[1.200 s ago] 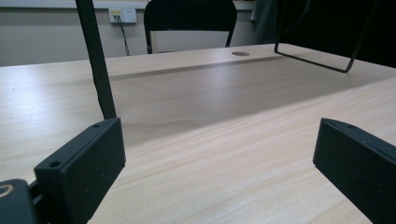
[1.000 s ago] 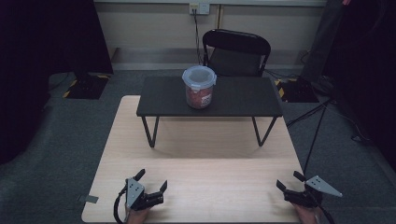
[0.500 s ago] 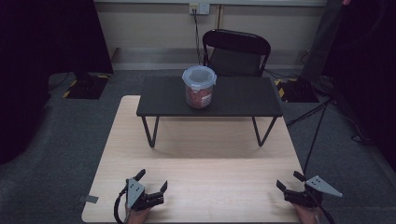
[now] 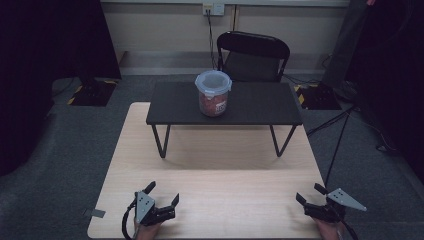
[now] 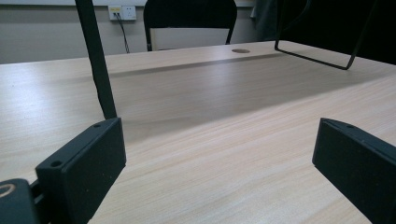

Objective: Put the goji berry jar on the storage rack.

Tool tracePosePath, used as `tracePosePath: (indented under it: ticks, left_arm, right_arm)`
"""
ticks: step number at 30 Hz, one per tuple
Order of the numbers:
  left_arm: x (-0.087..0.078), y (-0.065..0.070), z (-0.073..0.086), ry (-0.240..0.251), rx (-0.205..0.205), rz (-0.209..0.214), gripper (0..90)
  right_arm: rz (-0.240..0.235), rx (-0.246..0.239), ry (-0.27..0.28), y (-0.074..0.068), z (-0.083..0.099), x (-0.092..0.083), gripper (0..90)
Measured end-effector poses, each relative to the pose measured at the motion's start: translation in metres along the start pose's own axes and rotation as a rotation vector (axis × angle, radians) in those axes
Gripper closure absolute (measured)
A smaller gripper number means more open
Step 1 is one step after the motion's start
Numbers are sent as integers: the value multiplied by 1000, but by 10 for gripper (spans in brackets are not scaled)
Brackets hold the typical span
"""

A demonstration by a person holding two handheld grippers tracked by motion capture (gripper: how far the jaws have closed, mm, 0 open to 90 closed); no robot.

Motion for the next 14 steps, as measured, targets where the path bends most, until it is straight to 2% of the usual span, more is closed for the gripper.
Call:
tracePosePath:
  ticks: [14]
  left_arm:
    - [0, 0, 1, 5, -8, -6, 18]
  right_arm:
    - [0, 1, 1, 0, 0, 0, 73]
Point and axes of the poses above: each handheld gripper's, and its own axes: x roughly forward along the jaws, z roughly out of its underside, y roughly to its right, the point moved 3 cm from there along x, roughly forward along the jaws, and after that the axes turned 3 degrees about -x, right-handed, at the moved point
